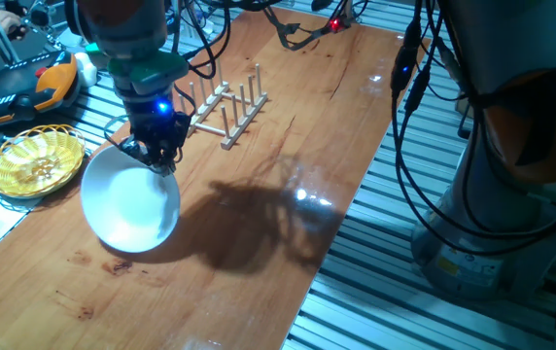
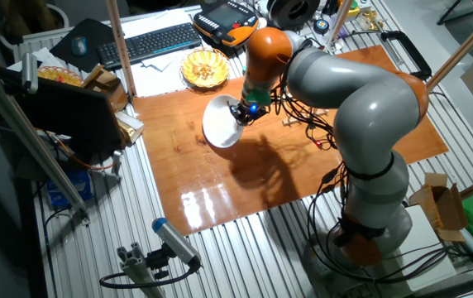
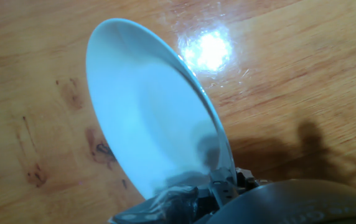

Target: Take the dish off the dish rack

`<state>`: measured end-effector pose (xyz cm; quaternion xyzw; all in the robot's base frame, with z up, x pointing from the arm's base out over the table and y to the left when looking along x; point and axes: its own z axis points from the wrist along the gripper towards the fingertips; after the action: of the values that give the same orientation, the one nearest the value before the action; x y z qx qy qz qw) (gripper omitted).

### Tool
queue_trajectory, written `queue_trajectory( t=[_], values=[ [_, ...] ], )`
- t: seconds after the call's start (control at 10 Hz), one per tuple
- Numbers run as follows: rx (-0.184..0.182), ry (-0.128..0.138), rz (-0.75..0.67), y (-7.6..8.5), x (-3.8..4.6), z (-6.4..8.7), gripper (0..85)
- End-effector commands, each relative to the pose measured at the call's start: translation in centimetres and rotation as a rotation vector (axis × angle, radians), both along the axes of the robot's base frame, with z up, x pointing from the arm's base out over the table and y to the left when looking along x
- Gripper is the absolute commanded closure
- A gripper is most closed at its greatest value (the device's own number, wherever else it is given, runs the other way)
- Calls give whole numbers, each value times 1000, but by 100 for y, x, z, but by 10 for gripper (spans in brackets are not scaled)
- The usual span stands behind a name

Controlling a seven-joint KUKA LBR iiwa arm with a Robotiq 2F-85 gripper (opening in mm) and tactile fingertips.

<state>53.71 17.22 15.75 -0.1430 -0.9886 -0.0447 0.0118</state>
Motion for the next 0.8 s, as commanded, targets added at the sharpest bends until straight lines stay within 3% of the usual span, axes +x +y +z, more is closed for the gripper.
queue_trajectory(
  t=[0.0,0.7],
  values=[
    [0,0,2,-4,0,-21,840],
    [6,-19,18,-19,-14,-78,840]
  ],
)
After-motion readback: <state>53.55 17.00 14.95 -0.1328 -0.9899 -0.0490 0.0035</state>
